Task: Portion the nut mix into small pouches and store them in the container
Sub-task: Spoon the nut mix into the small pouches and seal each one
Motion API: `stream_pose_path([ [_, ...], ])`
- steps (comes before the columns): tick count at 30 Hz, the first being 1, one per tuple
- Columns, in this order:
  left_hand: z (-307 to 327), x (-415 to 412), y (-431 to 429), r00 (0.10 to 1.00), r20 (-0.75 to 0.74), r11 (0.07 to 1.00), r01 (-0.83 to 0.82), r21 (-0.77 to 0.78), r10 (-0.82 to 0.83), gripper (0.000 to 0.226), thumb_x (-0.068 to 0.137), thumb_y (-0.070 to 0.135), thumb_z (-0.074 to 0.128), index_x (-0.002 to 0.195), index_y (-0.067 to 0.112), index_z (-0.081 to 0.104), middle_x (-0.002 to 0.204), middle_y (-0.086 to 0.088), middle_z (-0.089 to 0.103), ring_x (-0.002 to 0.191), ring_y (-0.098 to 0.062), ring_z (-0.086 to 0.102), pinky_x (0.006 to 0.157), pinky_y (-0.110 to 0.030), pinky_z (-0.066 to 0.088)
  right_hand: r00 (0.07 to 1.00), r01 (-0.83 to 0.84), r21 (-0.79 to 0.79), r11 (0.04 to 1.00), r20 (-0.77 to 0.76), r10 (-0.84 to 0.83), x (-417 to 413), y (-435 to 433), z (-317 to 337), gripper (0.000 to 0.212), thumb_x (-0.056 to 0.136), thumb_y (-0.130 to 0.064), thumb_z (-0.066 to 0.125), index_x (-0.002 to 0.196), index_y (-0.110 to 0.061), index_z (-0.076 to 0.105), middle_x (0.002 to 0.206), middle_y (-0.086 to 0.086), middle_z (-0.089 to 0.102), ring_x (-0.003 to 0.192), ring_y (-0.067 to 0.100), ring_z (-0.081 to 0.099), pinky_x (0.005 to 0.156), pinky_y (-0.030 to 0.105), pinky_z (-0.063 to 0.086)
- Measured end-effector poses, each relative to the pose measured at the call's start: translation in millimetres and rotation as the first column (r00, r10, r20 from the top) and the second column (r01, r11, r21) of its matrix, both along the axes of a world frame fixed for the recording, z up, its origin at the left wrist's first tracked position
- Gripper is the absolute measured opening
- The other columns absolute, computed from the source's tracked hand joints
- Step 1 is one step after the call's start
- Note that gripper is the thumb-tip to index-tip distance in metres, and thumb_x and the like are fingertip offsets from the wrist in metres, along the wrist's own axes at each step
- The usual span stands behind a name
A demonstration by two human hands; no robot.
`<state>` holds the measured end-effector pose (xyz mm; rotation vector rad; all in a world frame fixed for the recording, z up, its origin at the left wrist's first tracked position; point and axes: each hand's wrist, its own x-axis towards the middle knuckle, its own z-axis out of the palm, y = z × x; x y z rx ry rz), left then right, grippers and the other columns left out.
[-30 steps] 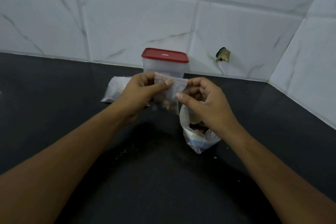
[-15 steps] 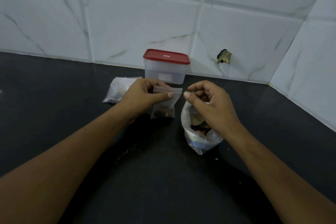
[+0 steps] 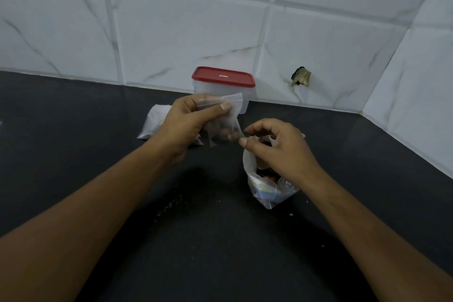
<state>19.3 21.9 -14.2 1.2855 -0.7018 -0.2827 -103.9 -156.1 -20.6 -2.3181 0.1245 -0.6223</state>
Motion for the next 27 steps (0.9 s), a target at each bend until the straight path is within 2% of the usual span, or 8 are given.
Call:
stream_pose_path([
  [4,1,-3,-2,1.0,-0.019,0.999,0.005,-0.049,-0.006,0.029,0.091,0.017,0.071,0.114,0.001,0.07,0.104,-0.013,0.076,0.098,-0.024,0.073,0.082,-0.036,0.062,1.0,-0.022,0.002,1.0,0.018,0.022,-1,2,2,0.002,0.092,-0.027,0.077,0.094,-0.026,0.077,0.091,-0.012,0.073,0.09,0.004,0.067,0.077,0.025,0.055],
  [9,6,-4,1,0.995,-0.099,0.993,-0.003,-0.12,-0.009,0.031,0.081,0.023,0.074,0.104,0.003,0.07,0.097,-0.008,0.075,0.09,-0.018,0.073,0.069,-0.03,0.061,0.998,-0.051,0.015,0.999,0.036,0.051,-2,3,7,0.006,0.093,-0.021,0.075,0.087,-0.023,0.077,0.084,-0.009,0.074,0.084,0.006,0.069,0.075,0.021,0.055],
  [12,6,-3,2,0.991,-0.131,0.991,-0.016,-0.136,-0.002,0.028,0.081,0.022,0.075,0.104,0.007,0.072,0.103,-0.008,0.076,0.099,-0.023,0.073,0.067,-0.029,0.059,0.998,-0.062,-0.01,0.998,-0.023,0.062,-2,4,5,0.005,0.093,-0.022,0.075,0.089,-0.024,0.076,0.087,-0.011,0.074,0.089,0.002,0.068,0.079,0.022,0.053],
  [13,6,-2,2,0.993,-0.12,0.992,-0.014,-0.127,-0.001,0.028,0.083,0.02,0.075,0.107,0.006,0.072,0.106,-0.009,0.076,0.103,-0.025,0.073,0.067,-0.03,0.059,0.998,-0.061,0.005,0.998,-0.012,0.061,-2,3,4,0.002,0.093,-0.023,0.076,0.092,-0.025,0.075,0.09,-0.011,0.074,0.091,0.002,0.068,0.08,0.021,0.053],
  [16,3,-4,0,0.999,-0.043,0.997,0.007,-0.071,-0.01,0.024,0.091,0.012,0.071,0.112,0.0,0.071,0.105,-0.014,0.077,0.097,-0.027,0.075,0.065,-0.03,0.06,0.992,-0.081,0.164,0.983,0.114,0.062,-2,2,5,0.019,0.089,-0.024,0.08,0.106,-0.02,0.072,0.097,-0.005,0.075,0.094,0.006,0.07,0.082,0.023,0.058],
  [19,1,-10,-4,0.997,0.07,0.999,0.041,-0.013,-0.04,0.023,0.09,0.008,0.071,0.109,-0.004,0.072,0.099,-0.015,0.078,0.09,-0.024,0.076,0.07,-0.03,0.061,0.969,-0.175,0.341,0.923,0.226,0.1,-3,3,10,0.017,0.091,-0.015,0.078,0.107,-0.018,0.072,0.093,-0.003,0.077,0.088,0.01,0.072,0.08,0.026,0.06],
  [24,-1,-14,-6,0.983,0.159,0.995,0.082,0.054,-0.09,0.015,0.089,0.008,0.072,0.102,0.003,0.075,0.098,-0.011,0.078,0.093,-0.02,0.075,0.08,-0.028,0.06,0.963,-0.206,0.382,0.901,0.245,0.116,-1,1,7,0.009,0.094,-0.01,0.074,0.103,-0.009,0.075,0.091,0.008,0.077,0.083,0.017,0.072,0.082,0.037,0.06],
  [27,-3,-12,-7,0.986,0.153,0.997,0.061,0.057,-0.069,0.021,0.086,0.01,0.075,0.105,0.001,0.074,0.101,-0.011,0.078,0.096,-0.02,0.075,0.081,-0.027,0.059,0.961,-0.211,0.4,0.892,0.251,0.115,-1,0,7,0.005,0.094,-0.009,0.074,0.098,-0.012,0.075,0.087,0.003,0.077,0.079,0.013,0.071,0.077,0.032,0.058],
])
